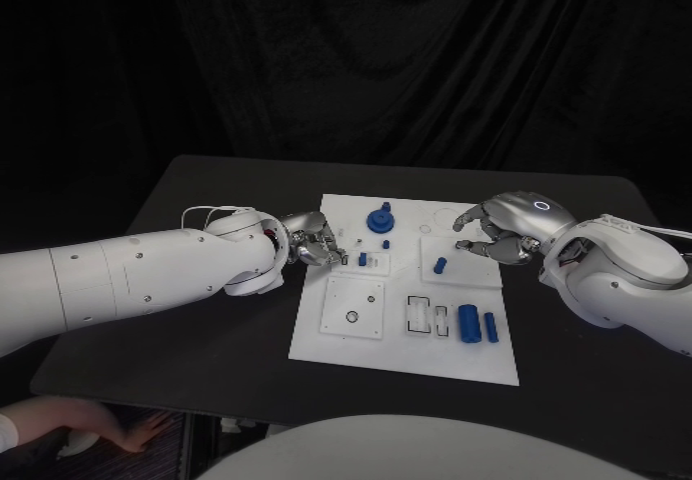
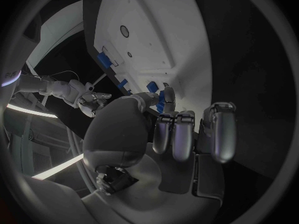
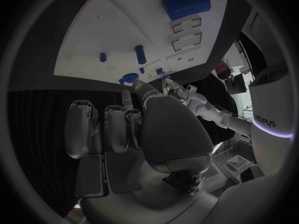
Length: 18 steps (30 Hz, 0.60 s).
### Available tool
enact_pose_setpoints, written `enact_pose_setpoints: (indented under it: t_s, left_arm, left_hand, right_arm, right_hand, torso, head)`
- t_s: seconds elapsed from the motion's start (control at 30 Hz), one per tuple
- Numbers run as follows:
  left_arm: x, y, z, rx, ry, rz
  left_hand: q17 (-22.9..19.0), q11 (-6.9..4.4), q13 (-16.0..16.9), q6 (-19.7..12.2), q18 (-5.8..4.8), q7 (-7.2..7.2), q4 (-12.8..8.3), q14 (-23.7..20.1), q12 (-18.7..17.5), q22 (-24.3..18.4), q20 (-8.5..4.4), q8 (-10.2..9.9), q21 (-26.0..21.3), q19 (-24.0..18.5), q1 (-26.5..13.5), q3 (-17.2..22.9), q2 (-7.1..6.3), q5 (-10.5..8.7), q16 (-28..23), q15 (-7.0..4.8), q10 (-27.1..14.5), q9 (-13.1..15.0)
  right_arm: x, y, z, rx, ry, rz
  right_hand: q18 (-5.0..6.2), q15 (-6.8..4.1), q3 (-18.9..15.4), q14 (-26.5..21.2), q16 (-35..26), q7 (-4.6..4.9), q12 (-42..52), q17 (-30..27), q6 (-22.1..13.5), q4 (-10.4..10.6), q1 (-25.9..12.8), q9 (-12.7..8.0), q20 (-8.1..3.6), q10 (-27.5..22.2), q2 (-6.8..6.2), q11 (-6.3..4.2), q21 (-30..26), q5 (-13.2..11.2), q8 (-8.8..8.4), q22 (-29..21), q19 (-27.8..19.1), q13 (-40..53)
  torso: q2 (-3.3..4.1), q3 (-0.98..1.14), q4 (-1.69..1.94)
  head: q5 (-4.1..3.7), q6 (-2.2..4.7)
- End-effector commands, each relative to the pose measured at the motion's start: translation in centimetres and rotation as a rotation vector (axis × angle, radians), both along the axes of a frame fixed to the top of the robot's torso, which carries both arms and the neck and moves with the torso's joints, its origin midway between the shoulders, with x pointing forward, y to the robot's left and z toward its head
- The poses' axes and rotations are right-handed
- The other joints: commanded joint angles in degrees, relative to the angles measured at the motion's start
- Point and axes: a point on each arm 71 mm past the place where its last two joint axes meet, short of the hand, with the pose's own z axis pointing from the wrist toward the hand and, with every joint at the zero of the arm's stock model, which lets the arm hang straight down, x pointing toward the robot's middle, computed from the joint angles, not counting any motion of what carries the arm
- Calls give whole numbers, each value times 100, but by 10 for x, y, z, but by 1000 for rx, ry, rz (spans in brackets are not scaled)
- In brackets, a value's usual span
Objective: Assemble the parts on the task board
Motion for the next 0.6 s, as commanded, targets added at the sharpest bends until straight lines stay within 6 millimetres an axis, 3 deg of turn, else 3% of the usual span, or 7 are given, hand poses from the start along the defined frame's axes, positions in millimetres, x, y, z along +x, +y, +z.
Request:
enact_pose_setpoints:
  t_s: [0.03, 0.23, 0.6]
  left_arm:
    - [1, -4, 5, -35, 40, -40]
    - [5, 0, 6, -3, 151, -58]
    - [20, -4, 8, 36, 307, -38]
  left_hand:
    - [1509, -37, 1496, 103, 43, -53, -184, 605, -3, 1170, -49, 39, -7, 83, -71, 233, 1, 12, 15, -27, 595, 17]
    - [1509, -35, 1496, 115, 46, -51, -161, 605, -3, 1165, -47, 44, -23, 71, -128, 179, -1, 51, 15, -24, 595, 28]
    - [1509, -36, 1496, 81, 49, -53, -179, 605, -3, 1161, -46, 17, -39, 60, -120, 180, 45, 41, 15, -22, 595, 24]
  right_arm:
    - [1, -2, -2, -6, 12, -24]
    - [1, -3, -2, -8, 14, -28]
    - [2, -3, -2, -12, 16, -32]
  right_hand:
    - [33, -2, 30, 320, -36, -3, -36, 105, 50, -12, 24, -7, -8, -34, -25, -5, -21, 39, -17, 1106, 83, 760]
    - [35, -2, 37, 319, -37, -2, -53, 105, 52, -16, 29, -11, -8, -48, -26, -4, -30, 45, -18, 1104, 80, 742]
    - [35, -2, 37, 319, -37, -2, -53, 105, 52, -16, 29, -11, -8, -48, -26, -4, -30, 45, -18, 1104, 80, 742]
  torso:
    - [1, -2, 3]
    - [-5, 7, 10]
    - [-2, 4, -7]
  head:
    - [6, 0]
    - [-30, 0]
    - [-56, 0]
